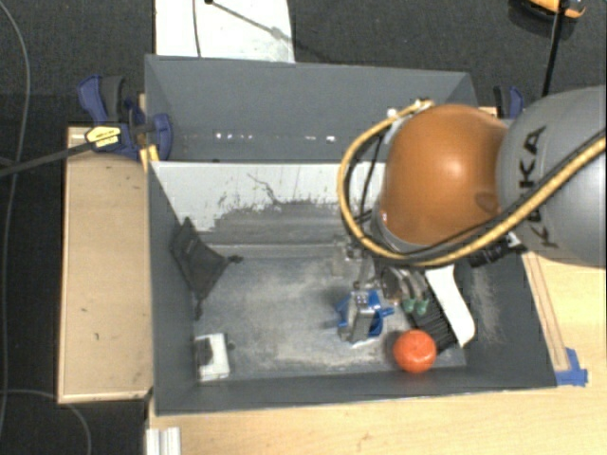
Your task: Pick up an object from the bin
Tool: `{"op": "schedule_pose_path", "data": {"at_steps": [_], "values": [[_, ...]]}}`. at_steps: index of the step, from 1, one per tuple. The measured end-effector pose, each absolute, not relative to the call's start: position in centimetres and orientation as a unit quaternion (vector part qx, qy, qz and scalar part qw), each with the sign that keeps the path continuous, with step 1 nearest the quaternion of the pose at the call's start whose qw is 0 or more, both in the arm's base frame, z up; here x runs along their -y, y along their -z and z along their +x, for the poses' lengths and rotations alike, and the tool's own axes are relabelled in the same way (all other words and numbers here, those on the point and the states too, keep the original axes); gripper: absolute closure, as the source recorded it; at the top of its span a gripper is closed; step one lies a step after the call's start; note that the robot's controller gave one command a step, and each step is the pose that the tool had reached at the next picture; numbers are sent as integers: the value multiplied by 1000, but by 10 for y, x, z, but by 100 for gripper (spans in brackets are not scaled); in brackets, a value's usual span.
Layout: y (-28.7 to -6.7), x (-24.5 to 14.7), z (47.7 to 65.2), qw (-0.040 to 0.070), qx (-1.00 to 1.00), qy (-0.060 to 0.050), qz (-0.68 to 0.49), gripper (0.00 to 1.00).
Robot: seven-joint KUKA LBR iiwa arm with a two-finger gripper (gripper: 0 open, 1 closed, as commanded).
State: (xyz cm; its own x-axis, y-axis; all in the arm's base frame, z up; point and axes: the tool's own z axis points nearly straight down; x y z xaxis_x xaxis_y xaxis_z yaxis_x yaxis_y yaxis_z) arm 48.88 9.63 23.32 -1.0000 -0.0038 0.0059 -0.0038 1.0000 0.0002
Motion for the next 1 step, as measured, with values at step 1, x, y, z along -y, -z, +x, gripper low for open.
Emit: {"op": "schedule_pose_path", "data": {"at_steps": [1], "values": [[-237, -96, 490, -1, 1000, 1, 0, 0]]}}
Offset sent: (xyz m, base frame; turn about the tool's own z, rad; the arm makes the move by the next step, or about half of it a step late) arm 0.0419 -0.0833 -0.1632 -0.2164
